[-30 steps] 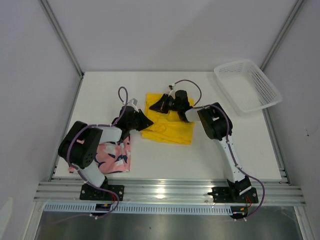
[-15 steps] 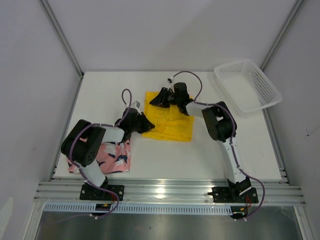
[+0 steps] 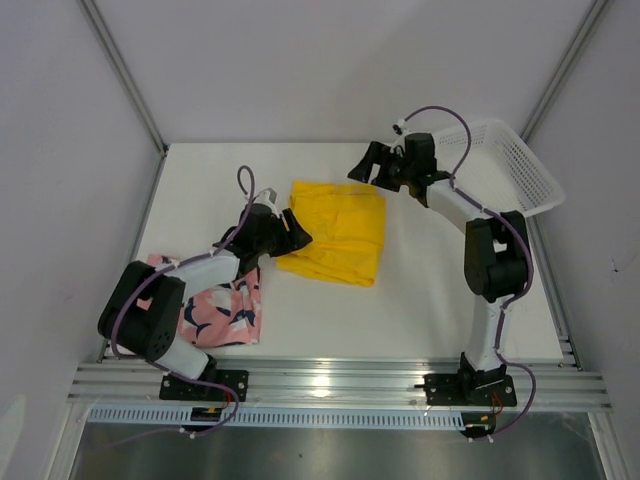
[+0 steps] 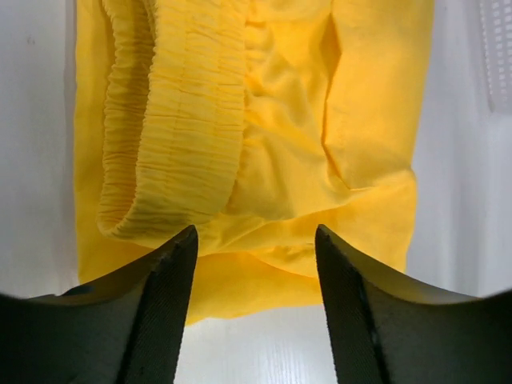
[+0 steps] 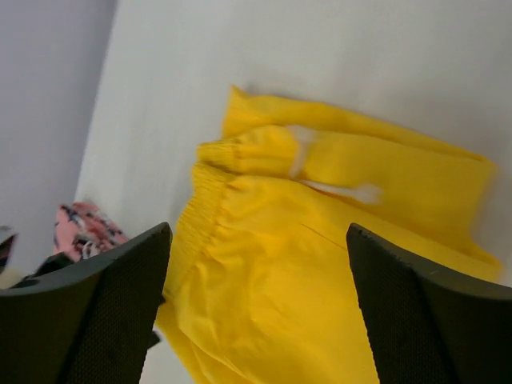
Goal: Fold and stack the shorts
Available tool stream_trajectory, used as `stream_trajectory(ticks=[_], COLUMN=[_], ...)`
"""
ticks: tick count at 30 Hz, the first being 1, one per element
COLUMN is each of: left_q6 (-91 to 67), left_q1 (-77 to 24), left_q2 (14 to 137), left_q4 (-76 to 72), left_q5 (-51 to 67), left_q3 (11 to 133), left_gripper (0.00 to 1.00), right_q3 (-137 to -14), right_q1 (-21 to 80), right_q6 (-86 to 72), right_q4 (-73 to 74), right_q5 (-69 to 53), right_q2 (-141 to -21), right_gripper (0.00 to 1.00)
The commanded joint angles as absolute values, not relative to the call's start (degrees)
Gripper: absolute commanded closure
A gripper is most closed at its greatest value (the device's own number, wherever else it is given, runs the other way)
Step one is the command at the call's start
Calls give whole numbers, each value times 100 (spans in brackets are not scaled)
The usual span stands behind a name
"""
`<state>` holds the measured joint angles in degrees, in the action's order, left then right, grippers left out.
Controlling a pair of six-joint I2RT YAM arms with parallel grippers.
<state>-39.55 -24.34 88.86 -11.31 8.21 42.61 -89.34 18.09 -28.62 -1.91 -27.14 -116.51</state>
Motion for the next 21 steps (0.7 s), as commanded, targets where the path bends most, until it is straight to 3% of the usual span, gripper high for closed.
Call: stream_trajectory(ticks=[1,6,7,9,21], left_q6=[-3832,-4121,-4305,-4499,-5642], left_q1=[-2671,-3294,-3392,-3663,-4658], left_q2=[8245,7735,7630,7585,8191], left_q4=[-809,-633,-633,-851,-1819], left_q5=[616,248,194,115,-1151], left_q3=[4342,3929,3781,3639,2935], left_gripper=[32,19,6,2,1], right_q3=[-8579,-8403,-8324,-8034,-6865], right_q1=[1618,1538,1521,1486,1292], right_q6=[-2260,-2205,-2250,-2381,-3111], right_q4=[816,1249,1213,995,-246], right_q5=[-1997,-1512,-1460,-1441,-1854], right_q2=[-11092,-11030,-10995,-10969,-10978], right_gripper=[4,4,4,5,12])
